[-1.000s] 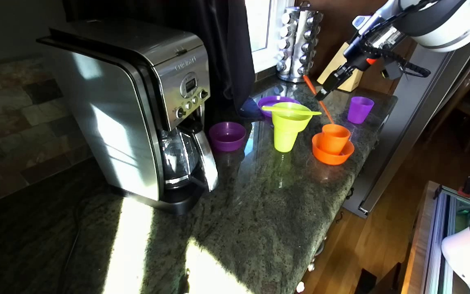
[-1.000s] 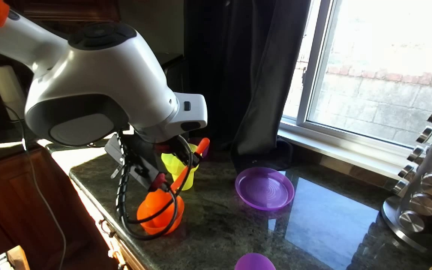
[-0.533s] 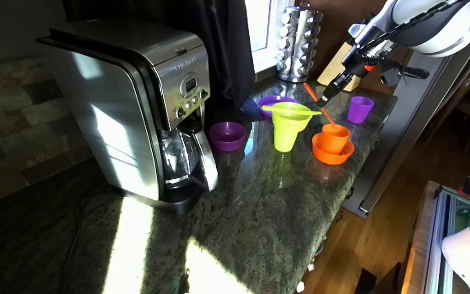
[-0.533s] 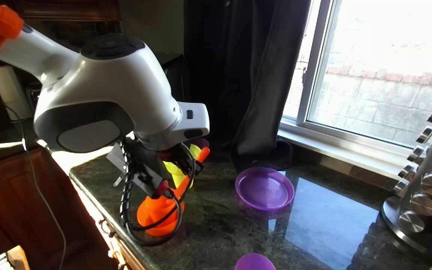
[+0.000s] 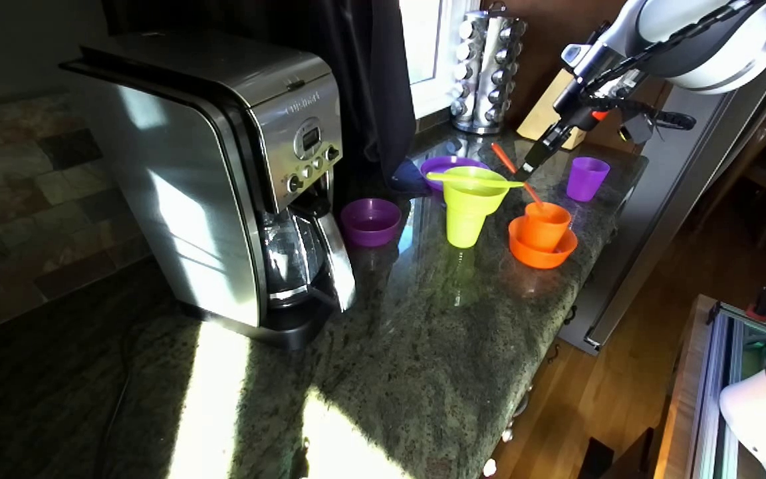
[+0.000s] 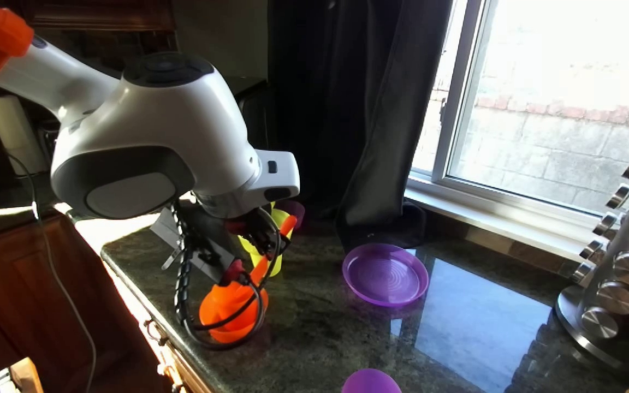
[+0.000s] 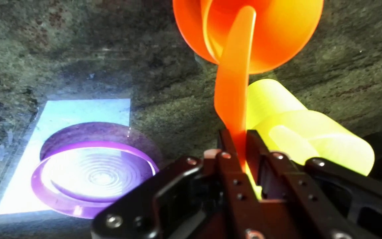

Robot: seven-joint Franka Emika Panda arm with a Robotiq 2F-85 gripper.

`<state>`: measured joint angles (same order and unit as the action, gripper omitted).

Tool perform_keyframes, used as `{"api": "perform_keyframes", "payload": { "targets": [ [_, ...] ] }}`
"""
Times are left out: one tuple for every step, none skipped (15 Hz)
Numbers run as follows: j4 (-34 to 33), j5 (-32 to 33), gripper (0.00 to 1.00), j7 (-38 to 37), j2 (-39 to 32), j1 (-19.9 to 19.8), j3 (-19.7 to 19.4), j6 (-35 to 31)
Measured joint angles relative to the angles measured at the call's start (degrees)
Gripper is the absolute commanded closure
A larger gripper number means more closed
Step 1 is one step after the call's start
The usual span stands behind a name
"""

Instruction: Put the orange cup and the orange knife in the bowl

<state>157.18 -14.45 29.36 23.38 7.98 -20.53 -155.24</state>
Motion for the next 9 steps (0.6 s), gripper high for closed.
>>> {"api": "perform_keyframes", "payload": {
  "targets": [
    [0.0,0.0,0.96,0.0,0.0,0.0,0.0,0.4],
    [0.0,0.0,0.96,0.0,0.1,0.0,0.0,0.7],
    [0.0,0.0,0.96,0.0,0.1,-0.2,0.0,0.9],
    [0.0,0.0,0.96,0.0,0.2,-0.4,0.0,1.0],
    [-0.1,0.0,0.96,0.0,0.3,-0.6,0.0,1.1],
    [-0.2,0.0,0.96,0.0,0.5,-0.7,0.0,1.1],
    [-0.2,0.0,0.96,0.0,0.7,-0.9,0.0,1.1],
    [-0.1,0.0,0.96,0.0,1.0,-1.0,0.0,1.1],
    [-0.1,0.0,0.96,0.0,1.3,-1.2,0.0,1.1]
  ]
}}
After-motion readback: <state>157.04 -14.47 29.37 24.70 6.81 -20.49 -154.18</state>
